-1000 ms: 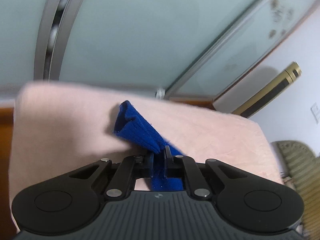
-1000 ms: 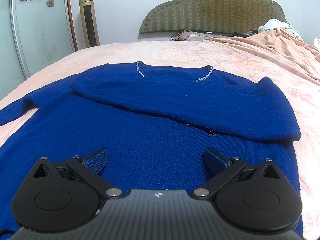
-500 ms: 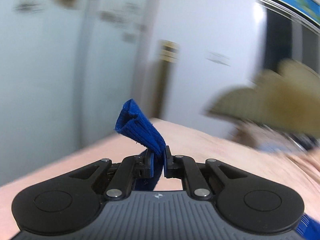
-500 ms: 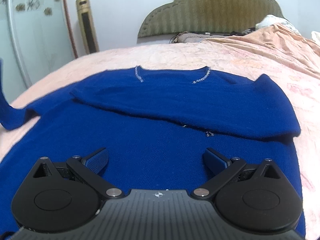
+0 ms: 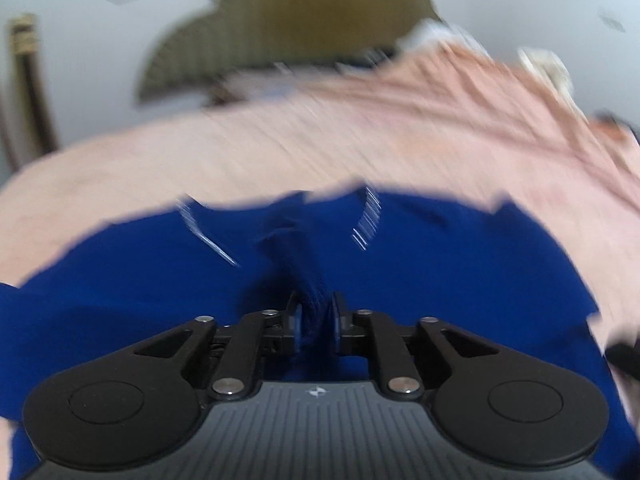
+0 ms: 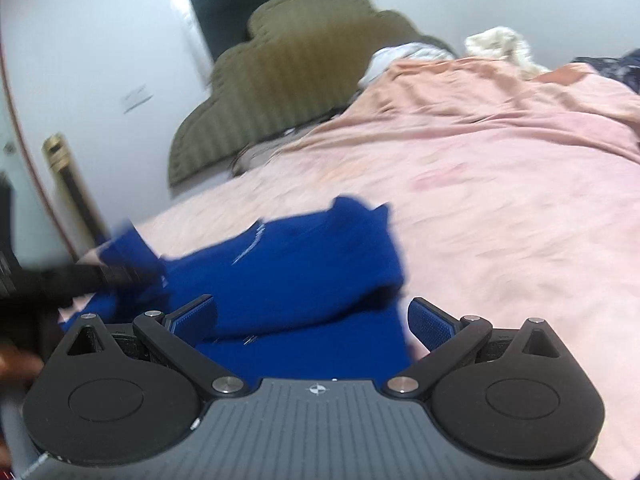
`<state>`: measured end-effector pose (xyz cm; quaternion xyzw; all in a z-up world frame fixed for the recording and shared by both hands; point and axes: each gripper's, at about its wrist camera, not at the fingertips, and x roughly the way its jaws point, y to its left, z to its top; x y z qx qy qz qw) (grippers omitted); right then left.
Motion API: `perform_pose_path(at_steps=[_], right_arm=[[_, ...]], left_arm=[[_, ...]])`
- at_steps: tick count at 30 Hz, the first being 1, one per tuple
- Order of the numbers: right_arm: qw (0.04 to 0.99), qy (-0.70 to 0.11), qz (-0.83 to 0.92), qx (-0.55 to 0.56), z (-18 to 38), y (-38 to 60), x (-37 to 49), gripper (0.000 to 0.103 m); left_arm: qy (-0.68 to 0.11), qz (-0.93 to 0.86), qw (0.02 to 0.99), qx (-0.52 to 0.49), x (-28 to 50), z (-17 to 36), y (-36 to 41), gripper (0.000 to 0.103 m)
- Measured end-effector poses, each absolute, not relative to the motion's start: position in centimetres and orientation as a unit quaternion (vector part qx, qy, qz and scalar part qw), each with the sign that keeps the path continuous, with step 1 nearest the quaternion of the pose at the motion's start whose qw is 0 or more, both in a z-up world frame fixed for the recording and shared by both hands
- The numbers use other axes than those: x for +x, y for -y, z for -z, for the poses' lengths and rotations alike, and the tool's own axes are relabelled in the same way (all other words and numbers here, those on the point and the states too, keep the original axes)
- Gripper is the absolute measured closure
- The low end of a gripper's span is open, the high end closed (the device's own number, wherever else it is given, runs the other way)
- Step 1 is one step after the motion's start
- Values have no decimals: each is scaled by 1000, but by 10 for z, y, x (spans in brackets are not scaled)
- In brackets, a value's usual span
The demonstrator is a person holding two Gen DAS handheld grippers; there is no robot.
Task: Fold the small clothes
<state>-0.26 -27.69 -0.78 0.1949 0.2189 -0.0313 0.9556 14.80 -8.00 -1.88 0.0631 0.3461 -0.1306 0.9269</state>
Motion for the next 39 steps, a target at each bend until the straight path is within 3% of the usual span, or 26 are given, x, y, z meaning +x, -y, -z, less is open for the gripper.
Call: perform_pose_path(at_steps=[1, 2, 3, 5, 10, 16, 23, 24, 26, 27, 39], right_arm=[[955, -214, 39, 200, 8, 282, -4, 0], [955, -211, 45, 203, 7, 288, -4, 0], [955, -210, 49, 205, 7, 292, -3, 0], [954, -214, 49, 203, 5, 299, 3, 0], [959, -223, -11, 172, -10, 287, 31, 0], [937, -288, -101, 171, -8, 257, 89, 2], [873, -366, -146, 288, 26, 248, 154, 23], [873, -364, -149, 289, 28, 245, 157, 33], [878, -361, -148, 277, 27, 239, 160, 64], [880, -363, -145, 270, 26, 236, 162, 94], [950, -259, -30, 169, -30, 287, 126, 96]], left_arm=[[-353, 147, 922, 65, 144, 21, 80, 76], [-355, 165, 918, 67, 136, 23, 81, 54], [-353, 184, 915, 72, 128, 22, 79, 21], [-332, 203, 917, 89, 111, 17, 73, 2], [-282, 231, 914, 177, 68, 11, 50, 2], [-276, 121, 945, 126, 69, 2, -14, 2], [-313, 14, 949, 31, 98, -4, -69, 2], [-316, 10, 948, 28, 99, -3, -70, 2], [-320, 4, 947, 26, 103, -2, -68, 2], [-321, 0, 947, 28, 105, -1, -67, 2], [-310, -30, 950, 20, 132, -14, -67, 2]])
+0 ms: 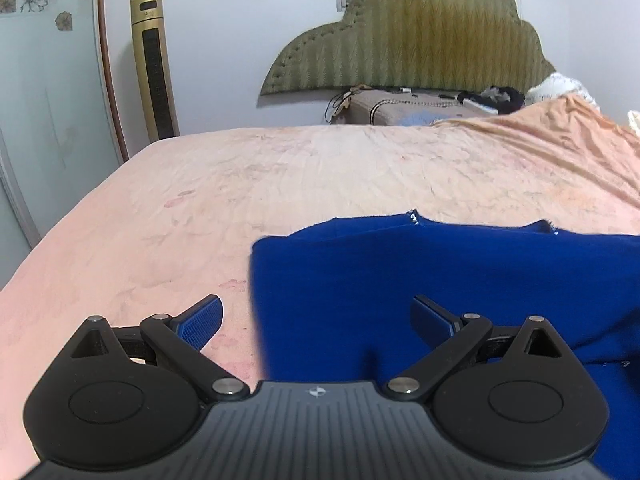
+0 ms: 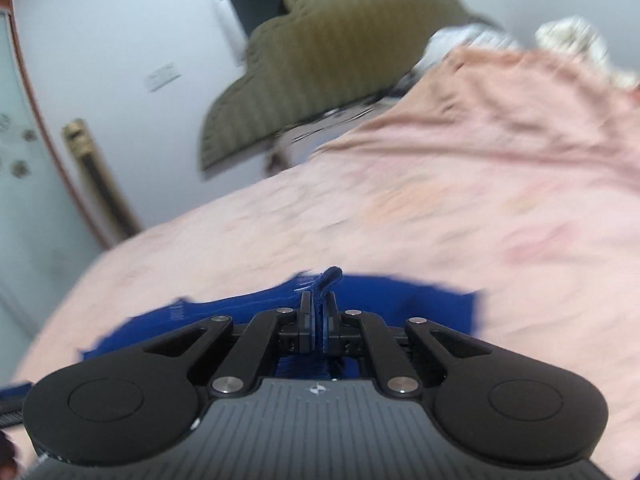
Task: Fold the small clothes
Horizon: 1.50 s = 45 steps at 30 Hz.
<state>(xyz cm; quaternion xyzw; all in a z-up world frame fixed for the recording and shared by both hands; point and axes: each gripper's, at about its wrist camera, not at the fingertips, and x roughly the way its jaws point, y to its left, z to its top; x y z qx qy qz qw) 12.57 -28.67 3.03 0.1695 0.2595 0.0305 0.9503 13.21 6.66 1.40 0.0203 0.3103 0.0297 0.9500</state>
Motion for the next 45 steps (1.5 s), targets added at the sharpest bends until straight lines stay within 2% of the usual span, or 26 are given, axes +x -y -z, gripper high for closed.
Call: perform_pose_path(at_steps=[3, 4, 5, 6, 8, 10, 11, 12, 13, 17, 20, 25, 30, 32, 34, 38, 45], right_arm=[[952, -271, 13, 142, -23, 302, 120, 95], [947, -288, 16, 141, -17, 307, 122, 88], [940, -311, 14, 139, -10, 310, 126, 86], [936, -323, 23, 136, -5, 312, 127, 77], [945, -300, 49, 120, -8, 311, 117, 69], [961, -252, 63, 91, -19, 301, 102, 69], [966, -240, 53, 83, -23, 295, 99, 64], [967, -241, 27, 79, -24, 289, 100, 53], [964, -254, -1, 79, -22, 284, 105, 49], [940, -330, -9, 82, 10, 279, 132, 50], [939, -323, 22, 112, 14, 287, 122, 47], [952, -296, -4, 79, 7, 264, 84, 15], [940, -339, 21, 35, 22, 242, 73, 17], [947, -319, 14, 22, 13, 231, 54, 13], [955, -296, -8, -7, 8, 215, 33, 0], [946, -318, -18, -65, 23, 194, 24, 1], [940, -340, -26, -10, 25, 206, 24, 0]], left_arm=[[-338, -32, 940, 43, 145, 1, -58, 2], [-346, -37, 936, 51, 149, 6, -56, 2], [-352, -42, 933, 57, 150, 9, -54, 2], [-353, -47, 932, 60, 149, 11, -53, 2], [-343, -42, 937, 58, 143, 8, -52, 2], [-338, -39, 938, 68, 141, 7, -49, 2], [-340, -44, 936, 79, 143, 8, -46, 2], [-343, -50, 934, 88, 144, 9, -44, 2], [-349, -59, 931, 93, 145, 11, -42, 2], [-347, -54, 934, 70, 131, 6, -43, 2], [-355, -44, 931, 70, 121, 7, -43, 2], [-367, -35, 927, 71, 109, 17, -36, 2], [-367, -40, 926, 77, 95, 22, -32, 2], [-365, -43, 927, 76, 90, 23, -33, 2], [-370, -44, 925, 71, 86, 25, -33, 2], [-371, -44, 925, 70, 77, 27, -31, 2], [-367, -46, 927, 59, 65, 32, -32, 2]])
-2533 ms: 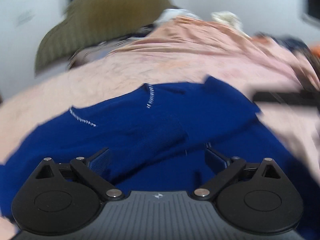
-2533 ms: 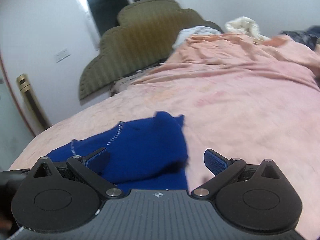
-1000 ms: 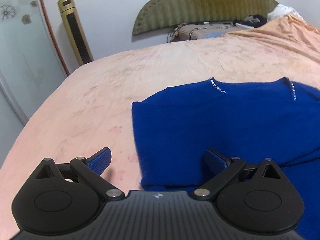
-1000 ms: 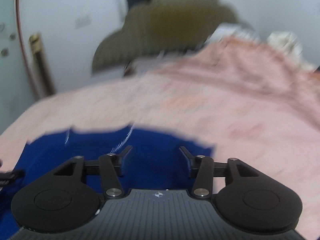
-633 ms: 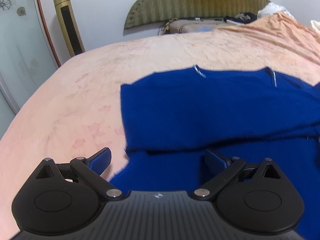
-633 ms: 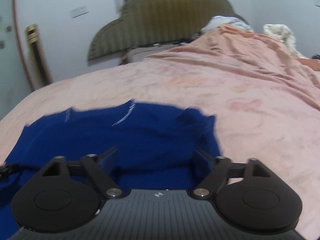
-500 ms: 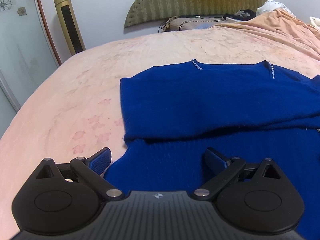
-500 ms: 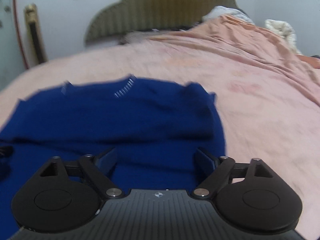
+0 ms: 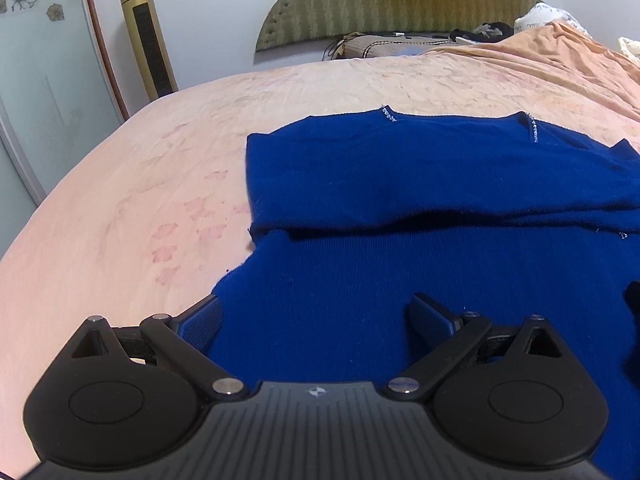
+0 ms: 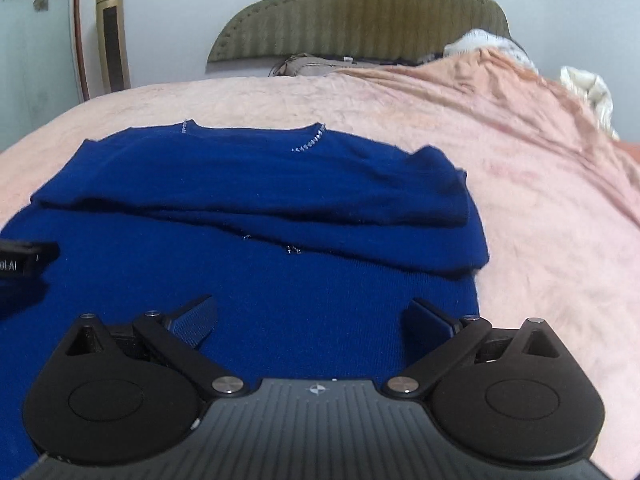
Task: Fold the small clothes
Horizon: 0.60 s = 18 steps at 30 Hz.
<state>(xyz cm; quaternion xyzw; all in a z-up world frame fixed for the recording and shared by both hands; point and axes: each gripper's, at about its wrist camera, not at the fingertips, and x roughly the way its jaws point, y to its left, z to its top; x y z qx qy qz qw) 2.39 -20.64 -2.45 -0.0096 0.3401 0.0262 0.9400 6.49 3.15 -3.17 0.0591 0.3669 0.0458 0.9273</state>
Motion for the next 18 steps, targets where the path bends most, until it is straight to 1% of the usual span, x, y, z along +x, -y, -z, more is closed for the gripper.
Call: perform_pose_path(at_steps=[14, 16, 18], right_arm=[[938, -346, -35, 10, 27, 212, 26, 0], [942, -335, -29, 18, 24, 215, 22, 1], [952, -305, -11, 17, 17, 219, 12, 1]], left_arm=[[-339, -50, 939, 38, 55, 39, -36, 1], [-340, -47, 939, 29, 55, 39, -38, 0], [-341, -46, 939, 23, 55, 39, -40, 0]])
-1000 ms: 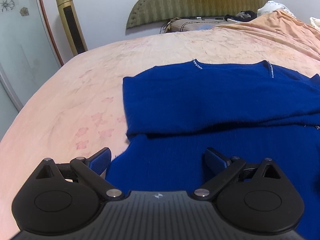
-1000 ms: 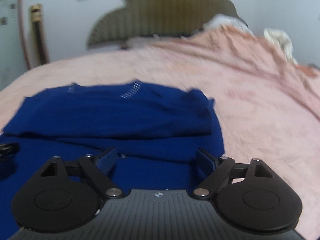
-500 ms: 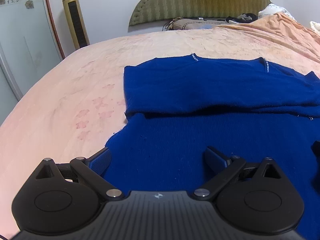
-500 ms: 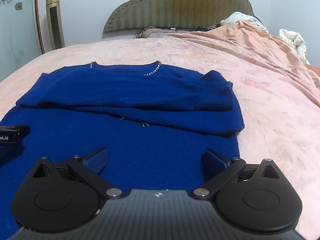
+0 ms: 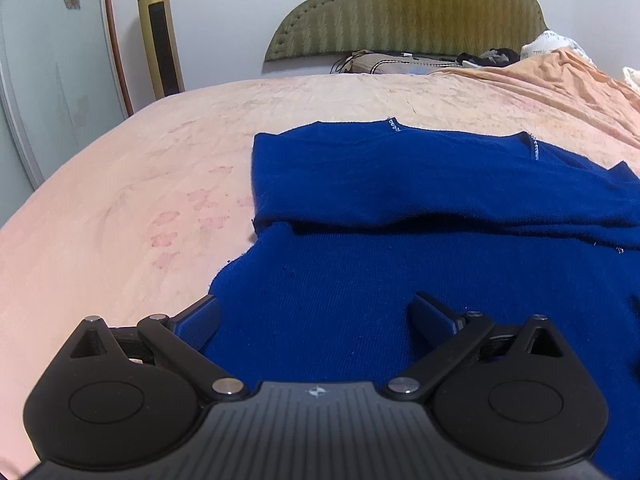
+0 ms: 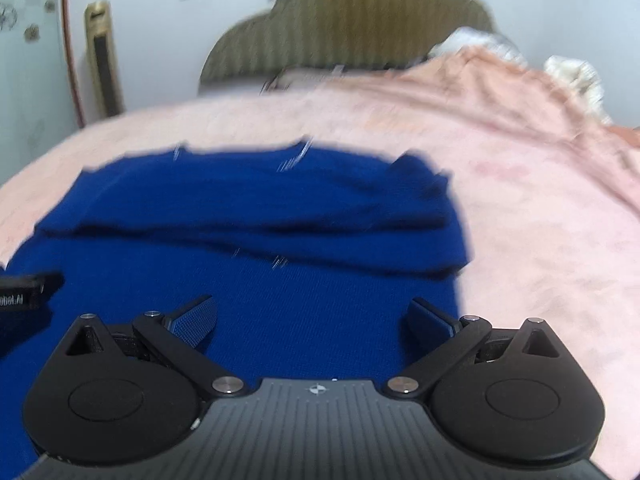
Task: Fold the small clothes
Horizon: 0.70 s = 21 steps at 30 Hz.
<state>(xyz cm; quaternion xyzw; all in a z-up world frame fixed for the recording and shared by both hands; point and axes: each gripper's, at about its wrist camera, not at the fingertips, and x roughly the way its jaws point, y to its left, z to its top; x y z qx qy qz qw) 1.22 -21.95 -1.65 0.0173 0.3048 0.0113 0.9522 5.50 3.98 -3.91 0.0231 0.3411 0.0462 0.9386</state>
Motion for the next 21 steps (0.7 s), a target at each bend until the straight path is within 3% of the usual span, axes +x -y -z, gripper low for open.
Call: perform_pose_path(at_steps=[3, 7, 12, 21], right_arm=[[956, -292, -2, -5, 11, 224, 8, 0], [938, -346, -20, 12, 30, 229, 19, 0], [942, -334, -25, -26, 31, 216, 14, 0], [942, -332, -36, 4, 29, 225, 11, 0]], left_arm=[[-340, -46, 939, 23, 55, 39, -39, 0], [-339, -45, 939, 19, 53, 39, -40, 0], [-339, -35, 940, 15, 50, 38, -42, 0], [-335, 12, 942, 22, 7, 18, -82, 0]])
